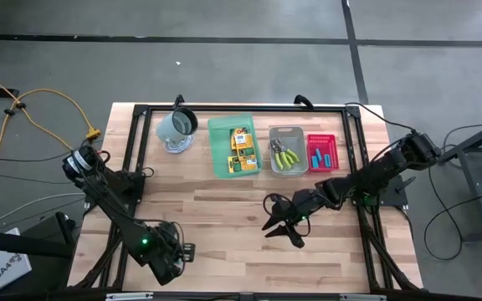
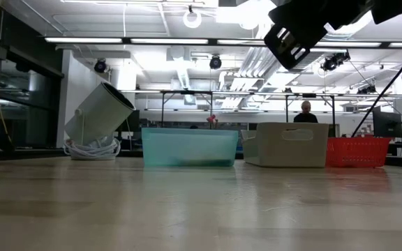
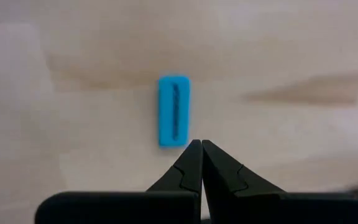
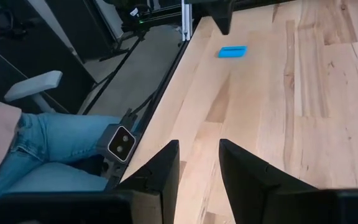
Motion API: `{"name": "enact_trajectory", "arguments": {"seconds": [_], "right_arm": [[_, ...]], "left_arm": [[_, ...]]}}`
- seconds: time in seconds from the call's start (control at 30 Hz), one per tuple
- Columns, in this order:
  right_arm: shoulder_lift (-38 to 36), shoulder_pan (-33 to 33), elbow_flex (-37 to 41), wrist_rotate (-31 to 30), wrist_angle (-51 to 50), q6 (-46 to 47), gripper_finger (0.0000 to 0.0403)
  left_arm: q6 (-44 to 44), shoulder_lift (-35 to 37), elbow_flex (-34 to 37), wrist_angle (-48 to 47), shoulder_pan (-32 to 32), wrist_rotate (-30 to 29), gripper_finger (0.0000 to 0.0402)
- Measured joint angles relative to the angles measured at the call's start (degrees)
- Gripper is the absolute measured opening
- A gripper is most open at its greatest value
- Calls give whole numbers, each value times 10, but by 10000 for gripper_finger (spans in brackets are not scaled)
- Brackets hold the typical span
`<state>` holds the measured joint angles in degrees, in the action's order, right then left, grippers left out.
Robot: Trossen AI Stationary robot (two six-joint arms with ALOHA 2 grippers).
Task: Pick & Place School Supplies
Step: Put the blue eraser into the red bin
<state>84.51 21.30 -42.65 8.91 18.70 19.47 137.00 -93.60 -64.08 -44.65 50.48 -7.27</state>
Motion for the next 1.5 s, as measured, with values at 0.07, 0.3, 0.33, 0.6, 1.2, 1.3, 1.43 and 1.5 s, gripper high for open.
{"name": "enact_trajectory", "arguments": {"seconds": [0.07,0.3,0.33,0.6,1.2,1.3,1.43,1.5], "right_arm": [[0,-1,0,0,0,-2,105],[0,-1,0,2,0,-7,105],[0,-1,0,2,-1,-13,105],[0,0,0,3,-2,-18,105],[0,38,0,3,-36,-16,105],[0,45,0,2,-37,-16,105],[0,51,0,0,-39,-17,105],[0,54,0,0,-39,-17,105]], "left_arm": [[24,0,0,-19,0,-12,1],[1,1,0,-21,0,24,1],[-13,1,0,-19,0,35,1],[-50,1,0,-10,-1,91,1],[-38,-59,0,42,-14,65,46],[-37,-60,0,54,-16,70,71],[-41,-60,0,60,-20,74,94],[-53,-60,0,59,-25,74,101]]}}
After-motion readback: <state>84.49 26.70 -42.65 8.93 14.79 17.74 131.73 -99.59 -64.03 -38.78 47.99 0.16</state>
